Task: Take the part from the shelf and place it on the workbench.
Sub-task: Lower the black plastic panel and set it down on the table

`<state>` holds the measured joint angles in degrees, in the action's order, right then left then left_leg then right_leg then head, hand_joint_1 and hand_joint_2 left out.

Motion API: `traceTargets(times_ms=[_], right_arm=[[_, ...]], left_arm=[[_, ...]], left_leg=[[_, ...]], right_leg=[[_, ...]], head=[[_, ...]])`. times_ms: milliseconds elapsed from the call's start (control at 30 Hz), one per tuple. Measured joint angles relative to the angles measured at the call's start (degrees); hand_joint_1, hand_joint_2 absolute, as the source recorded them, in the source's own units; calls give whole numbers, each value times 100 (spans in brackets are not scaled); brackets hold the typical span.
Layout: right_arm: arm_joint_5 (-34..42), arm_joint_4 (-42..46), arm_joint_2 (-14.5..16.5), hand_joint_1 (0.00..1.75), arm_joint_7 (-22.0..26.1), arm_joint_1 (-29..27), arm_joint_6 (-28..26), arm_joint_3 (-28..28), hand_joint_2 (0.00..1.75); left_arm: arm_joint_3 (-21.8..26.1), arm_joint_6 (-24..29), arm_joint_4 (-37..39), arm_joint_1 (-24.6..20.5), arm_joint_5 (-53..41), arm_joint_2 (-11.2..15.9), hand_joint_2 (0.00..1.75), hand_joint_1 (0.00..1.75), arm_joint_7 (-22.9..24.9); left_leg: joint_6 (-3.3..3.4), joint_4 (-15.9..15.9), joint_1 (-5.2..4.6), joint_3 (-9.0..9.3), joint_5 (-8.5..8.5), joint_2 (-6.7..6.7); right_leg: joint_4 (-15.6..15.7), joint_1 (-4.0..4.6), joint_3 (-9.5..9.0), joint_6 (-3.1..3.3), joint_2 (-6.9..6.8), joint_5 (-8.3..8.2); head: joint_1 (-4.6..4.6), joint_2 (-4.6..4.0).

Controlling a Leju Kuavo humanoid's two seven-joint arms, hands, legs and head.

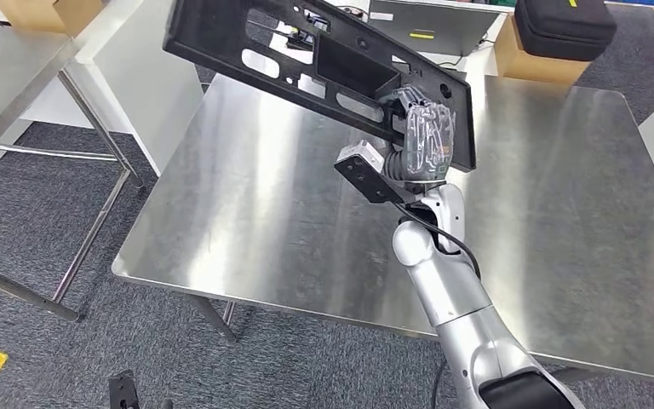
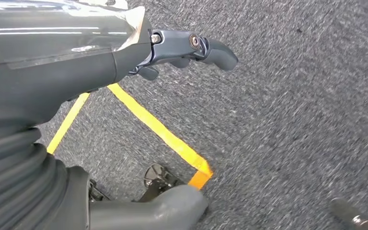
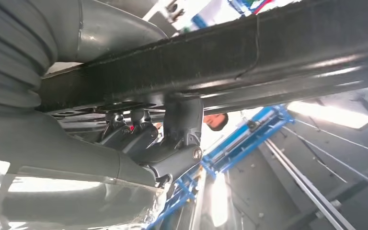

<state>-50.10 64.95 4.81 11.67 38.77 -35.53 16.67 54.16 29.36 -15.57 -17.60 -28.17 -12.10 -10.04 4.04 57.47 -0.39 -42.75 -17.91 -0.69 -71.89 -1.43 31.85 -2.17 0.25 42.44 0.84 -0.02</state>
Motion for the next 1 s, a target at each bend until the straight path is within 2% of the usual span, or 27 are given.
traceTargets(times_ms=[33, 67, 100, 133, 167, 200, 233, 300, 367, 400, 467, 500, 533, 567, 633, 667, 700, 733, 833, 900, 1000], right_arm=[[-44, -102, -36, 173, -33, -10, -80, -36, 175], [-82, -212, -70, 173, -44, -10, -156, -94, 175], [-112, -316, -100, 173, -27, 2, -224, -176, 175], [-149, -419, -123, 173, 19, 29, -288, -282, 175], [-193, -522, -135, 173, 83, 66, -338, -414, 175], [-231, -610, -137, 173, 142, 101, -369, -548, 175], [-269, -688, -135, 173, 194, 128, -387, -680, 175], [-336, -787, -124, 173, 262, 152, -394, -912, 175], [-391, -852, -100, 173, 313, 156, -394, -1107, 175], [-408, -883, -84, 173, 334, 157, -394, -1182, 175], [-426, -946, -64, 173, 361, 156, -394, -1296, 175], [-429, -979, -60, 173, 366, 152, -394, -1338, 175], [-437, -1011, -59, 173, 365, 149, -394, -1376, 175], [-456, -1041, -58, 173, 358, 146, -395, -1413, 175], [-519, -1103, -56, 173, 311, 157, -395, -1484, 175], [-553, -1143, -59, 173, 267, 174, -395, -1522, 175], [-601, -1206, -65, 173, 197, 201, -394, -1559, 175], [-673, -1288, -79, 173, 102, 233, -394, -1590, 175], [-1053, -1723, -164, 173, -357, 364, -395, -1642, 175], [-1243, -2139, -240, 173, -673, 464, -395, -1669, 175], [-1414, -2720, -356, 173, -1068, 596, -381, -1737, 175]], left_arm=[[-2, 15, 1, 15, 0, -2, 175, 0, -27], [-10, 32, 1, 28, 0, -5, 175, 0, -55], [-28, 48, 1, 36, -1, -10, 175, 0, -78], [-54, 61, 2, 39, 1, -16, 175, 0, -97], [-80, 73, 2, 35, 8, -21, 175, 0, -115], [-104, 80, 3, 28, 23, -26, 175, 0, -131], [-120, 84, 3, 23, 47, -29, 175, 0, -150], [-138, 91, 0, 16, 94, -21, 175, 0, -195], [-153, 102, -6, 13, 111, -14, 175, 0, -232], [-163, 107, -9, 10, 111, -11, 175, 0, -243], [-185, 111, -8, 7, 111, -16, 175, 0, -251], [-192, 113, -8, 7, 111, -16, 175, 0, -252], [-198, 114, -8, 7, 114, -16, 175, 0, -255], [-208, 115, -8, 6, 120, -15, 175, 0, -261], [-230, 121, -8, -4, 153, -12, 175, 0, -296], [-239, 135, -8, -16, 168, -11, 175, 0, -322], [-246, 161, -8, -28, 178, -11, 175, 0, -355], [-254, 195, -8, -36, 179, -15, 175, 0, -390], [-291, 227, -7, -39, 185, -22, 175, 0, -452], [-338, 188, -7, -40, 196, -19, 175, 0, -444], [-411, 174, -5, -39, 203, -16, 175, 0, -432]], left_leg=[[23, 0, -31, 57, -47, -37], [40, 1, -68, 119, -91, -76], [55, 1, -101, 176, -128, -110], [65, 2, -132, 219, -159, -137], [69, 14, -164, 245, -185, -159], [69, 25, -182, 253, -201, -171], [63, 33, -191, 253, -211, -180], [39, 46, -199, 247, -229, -179], [-41, 225, -194, 189, -378, -134], [-102, 466, -163, 98, -533, -98], [-235, 1184, -47, -199, -899, -36], [-292, 1477, 18, -328, -1010, -11], [-343, 1607, 76, -378, -1034, 9], [-392, 1519, 129, -314, -959, 28], [-475, 823, 216, 99, -668, 55], [-495, 469, 227, 315, -579, 55], [-493, 227, 225, 462, -542, 51], [-477, 112, 214, 529, -551, 46], [-414, 84, 142, 540, -549, 30], [-365, 87, 92, 537, -547, 12], [-308, 87, 67, 528, -546, -7]], right_leg=[[-113, 49, 208, -13, 1, -90], [24, 99, 316, -49, 3, -315], [351, 149, 339, -82, 2, -626], [740, 197, 316, -82, 4, -966], [1081, 221, 270, -46, 7, -1250], [1286, 238, 236, 15, 11, -1431], [1370, 245, 219, 90, 15, -1522], [1420, 214, 178, 202, 14, -1567], [1478, 144, 117, 272, 4, -1600], [1498, 108, 87, 293, 0, -1610], [1502, 84, 65, 306, -5, -1609], [1501, 70, 63, 304, -5, -1608], [1499, 53, 63, 296, -5, -1605], [1497, 31, 60, 282, -5, -1598], [1486, -9, 47, 223, -5, -1573], [1476, -9, 47, 178, -5, -1558], [1470, -2, 49, 132, -4, -1547], [1462, 30, 51, 100, -4, -1536], [1467, 71, 50, 62, -11, -1528], [1490, 48, 42, 42, -29, -1537], [1534, 34, 23, 12, -49, -1556]], head=[[0, 0], [-1, 0], [-2, 0], [1, 0], [7, 0], [12, 0], [14, 0], [6, 0], [12, 0], [19, 0], [36, 0], [34, 0], [34, 0], [35, 0], [38, 0], [45, 0], [38, 0], [31, 0], [1, 0], [-2, 0], [-6, 0]])
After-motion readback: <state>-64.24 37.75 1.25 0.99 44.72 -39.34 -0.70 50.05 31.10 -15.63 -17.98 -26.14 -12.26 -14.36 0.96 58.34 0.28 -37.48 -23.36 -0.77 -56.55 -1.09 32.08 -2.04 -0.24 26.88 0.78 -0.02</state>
